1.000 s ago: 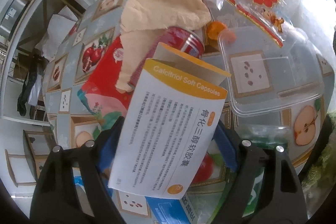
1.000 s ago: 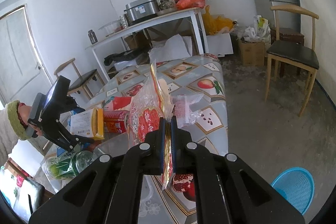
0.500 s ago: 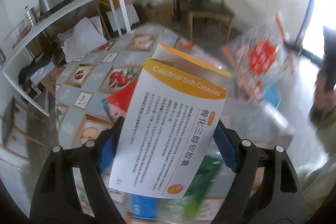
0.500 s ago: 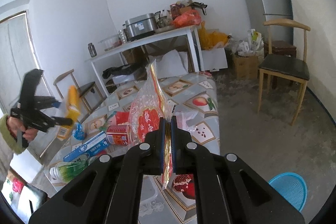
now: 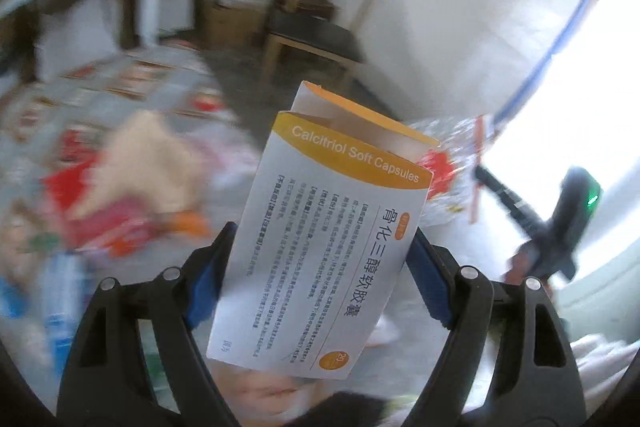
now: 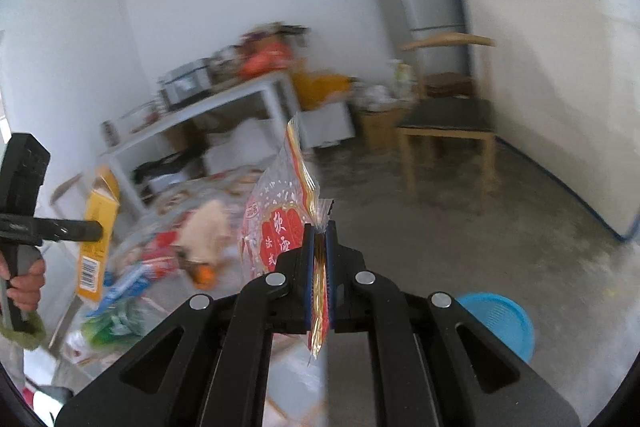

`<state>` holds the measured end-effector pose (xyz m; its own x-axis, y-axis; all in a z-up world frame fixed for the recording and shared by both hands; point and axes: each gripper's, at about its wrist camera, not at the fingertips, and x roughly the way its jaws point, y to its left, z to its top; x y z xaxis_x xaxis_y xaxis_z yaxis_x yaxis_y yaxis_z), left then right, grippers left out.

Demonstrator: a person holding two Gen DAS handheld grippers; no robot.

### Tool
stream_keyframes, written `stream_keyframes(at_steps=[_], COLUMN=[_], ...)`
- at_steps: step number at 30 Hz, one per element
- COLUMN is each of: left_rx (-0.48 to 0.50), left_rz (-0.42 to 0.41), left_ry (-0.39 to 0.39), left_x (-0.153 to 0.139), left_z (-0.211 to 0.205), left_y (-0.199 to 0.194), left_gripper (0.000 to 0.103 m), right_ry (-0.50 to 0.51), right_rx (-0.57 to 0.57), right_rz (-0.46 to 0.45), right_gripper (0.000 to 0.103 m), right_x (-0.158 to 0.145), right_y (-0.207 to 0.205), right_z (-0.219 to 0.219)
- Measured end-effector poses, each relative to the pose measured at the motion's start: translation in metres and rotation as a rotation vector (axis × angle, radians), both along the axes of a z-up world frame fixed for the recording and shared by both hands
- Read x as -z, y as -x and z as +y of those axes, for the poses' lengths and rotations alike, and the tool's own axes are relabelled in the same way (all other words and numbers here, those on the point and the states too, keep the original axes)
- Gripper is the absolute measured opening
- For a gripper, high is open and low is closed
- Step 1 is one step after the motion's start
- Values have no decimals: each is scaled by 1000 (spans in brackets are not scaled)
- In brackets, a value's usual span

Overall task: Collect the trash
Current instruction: 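Carry both items to the blue wastebasket and open both grippers over it, then return both tools to the table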

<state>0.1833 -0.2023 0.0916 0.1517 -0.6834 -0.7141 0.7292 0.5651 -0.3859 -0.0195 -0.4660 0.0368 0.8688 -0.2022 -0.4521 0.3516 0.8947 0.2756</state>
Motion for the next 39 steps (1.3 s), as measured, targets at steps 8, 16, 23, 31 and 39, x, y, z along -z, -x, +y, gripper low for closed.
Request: stream_keyframes(at_steps=[8, 16, 23, 31, 39], left_rx=[151, 178, 113, 118, 212], left_rz=[81, 196, 269, 291, 150], left_ry=[-105, -288, -240, -234, -135], left_x=[66, 173, 221, 221, 168], left_z=[-182, -319, -379, -371, -318], left_y=[37, 65, 50, 49, 67], left_gripper=[78, 78, 89, 89, 89], right_ry=[-149, -396, -627, -714, -645], right_rx=[229, 365, 453, 564, 537], right_rz=[125, 224, 242, 276, 275], right_gripper=[5, 5, 27, 44, 49], right_x=[71, 180, 281, 331, 295], right_y=[54, 50, 43, 79, 117], right_z=[-91, -170, -230, -230, -195])
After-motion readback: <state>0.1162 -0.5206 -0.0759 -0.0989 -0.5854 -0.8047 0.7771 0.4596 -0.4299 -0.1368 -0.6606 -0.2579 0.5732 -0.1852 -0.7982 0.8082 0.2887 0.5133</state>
